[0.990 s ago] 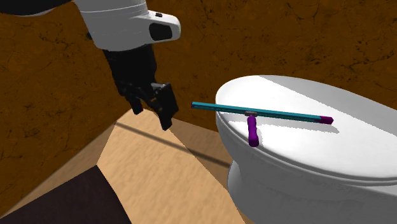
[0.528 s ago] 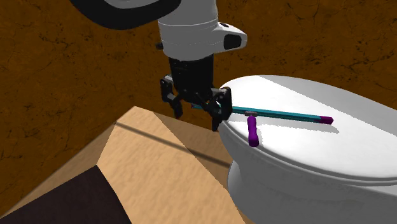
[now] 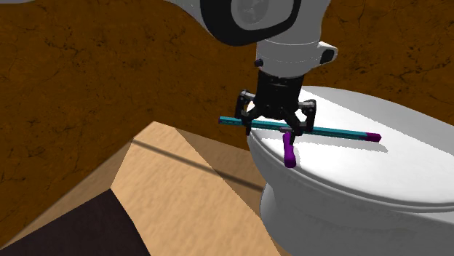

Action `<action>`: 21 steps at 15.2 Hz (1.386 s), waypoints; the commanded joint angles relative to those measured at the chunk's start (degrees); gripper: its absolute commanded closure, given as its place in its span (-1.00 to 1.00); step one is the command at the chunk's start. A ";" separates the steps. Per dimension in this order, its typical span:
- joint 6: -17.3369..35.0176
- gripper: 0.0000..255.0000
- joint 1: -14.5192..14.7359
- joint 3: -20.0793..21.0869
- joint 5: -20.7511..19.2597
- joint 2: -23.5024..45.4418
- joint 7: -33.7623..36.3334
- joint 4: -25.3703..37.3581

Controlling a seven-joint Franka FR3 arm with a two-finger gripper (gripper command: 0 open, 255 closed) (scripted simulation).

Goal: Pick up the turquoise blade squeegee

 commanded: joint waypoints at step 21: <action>0.84 1.00 -3.63 0.88 6.49 15.01 -10.57 11.93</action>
